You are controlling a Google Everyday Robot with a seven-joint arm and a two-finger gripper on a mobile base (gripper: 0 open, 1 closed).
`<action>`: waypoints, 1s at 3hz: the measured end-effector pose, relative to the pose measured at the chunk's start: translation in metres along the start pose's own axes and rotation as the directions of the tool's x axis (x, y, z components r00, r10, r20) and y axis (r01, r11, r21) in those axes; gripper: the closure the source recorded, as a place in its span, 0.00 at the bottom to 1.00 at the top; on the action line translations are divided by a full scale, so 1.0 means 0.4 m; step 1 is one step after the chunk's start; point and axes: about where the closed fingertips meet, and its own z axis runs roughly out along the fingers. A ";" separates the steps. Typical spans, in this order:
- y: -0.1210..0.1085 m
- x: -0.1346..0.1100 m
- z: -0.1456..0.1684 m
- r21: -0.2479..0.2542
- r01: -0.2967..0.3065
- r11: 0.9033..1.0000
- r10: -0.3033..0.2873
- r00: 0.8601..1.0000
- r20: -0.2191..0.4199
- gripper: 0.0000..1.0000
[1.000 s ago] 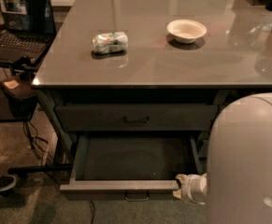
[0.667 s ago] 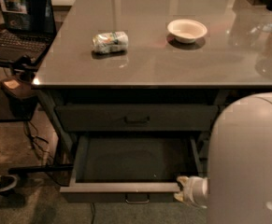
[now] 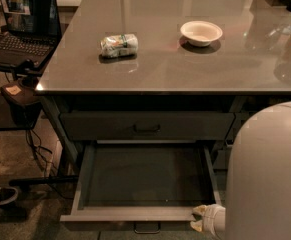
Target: Open middle drawer
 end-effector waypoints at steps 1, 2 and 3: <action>0.056 0.014 -0.032 -0.009 0.023 1.000 -0.023 1.000 0.019 1.00; 0.143 0.030 -0.091 -0.002 0.052 0.999 -0.051 0.997 0.057 1.00; 0.152 0.032 -0.094 -0.006 0.055 0.998 -0.054 0.997 0.057 0.88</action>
Offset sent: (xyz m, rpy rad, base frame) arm -0.1366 0.0106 0.0148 0.0568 -0.0729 0.1043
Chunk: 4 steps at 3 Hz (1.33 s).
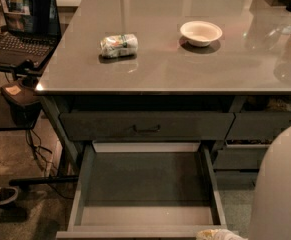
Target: Open middle drawer
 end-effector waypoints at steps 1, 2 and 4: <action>0.000 0.000 0.000 0.000 0.000 1.000 0.000 1.000 0.000 0.69; 0.000 0.000 0.000 0.000 0.000 1.000 0.000 1.000 0.000 0.46; 0.000 0.000 0.000 0.000 0.000 1.000 0.000 1.000 0.000 0.00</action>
Offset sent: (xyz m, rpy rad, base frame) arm 0.0000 0.0000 0.0000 0.0000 0.0000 0.0000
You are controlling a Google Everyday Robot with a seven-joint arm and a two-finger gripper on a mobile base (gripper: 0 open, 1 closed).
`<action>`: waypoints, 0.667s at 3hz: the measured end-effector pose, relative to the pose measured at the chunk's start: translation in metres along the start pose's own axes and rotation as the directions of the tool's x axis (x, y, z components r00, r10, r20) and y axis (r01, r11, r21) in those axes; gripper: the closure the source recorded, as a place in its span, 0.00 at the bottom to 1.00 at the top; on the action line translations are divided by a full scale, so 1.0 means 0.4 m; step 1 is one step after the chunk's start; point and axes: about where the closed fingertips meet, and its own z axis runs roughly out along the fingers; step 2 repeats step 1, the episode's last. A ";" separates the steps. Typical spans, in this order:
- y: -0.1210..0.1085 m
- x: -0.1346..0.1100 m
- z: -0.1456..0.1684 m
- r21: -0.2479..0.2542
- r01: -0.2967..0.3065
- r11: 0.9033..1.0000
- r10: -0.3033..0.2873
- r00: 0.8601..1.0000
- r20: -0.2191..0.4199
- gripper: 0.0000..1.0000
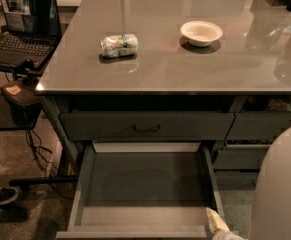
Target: Open middle drawer
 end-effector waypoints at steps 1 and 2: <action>0.000 0.000 0.000 0.000 0.000 1.000 0.000 1.000 0.000 0.00; 0.000 0.000 0.000 0.000 0.000 1.000 0.000 1.000 0.000 0.00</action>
Offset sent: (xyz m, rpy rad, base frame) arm 0.0000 0.0000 0.0000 0.0000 0.0000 0.0000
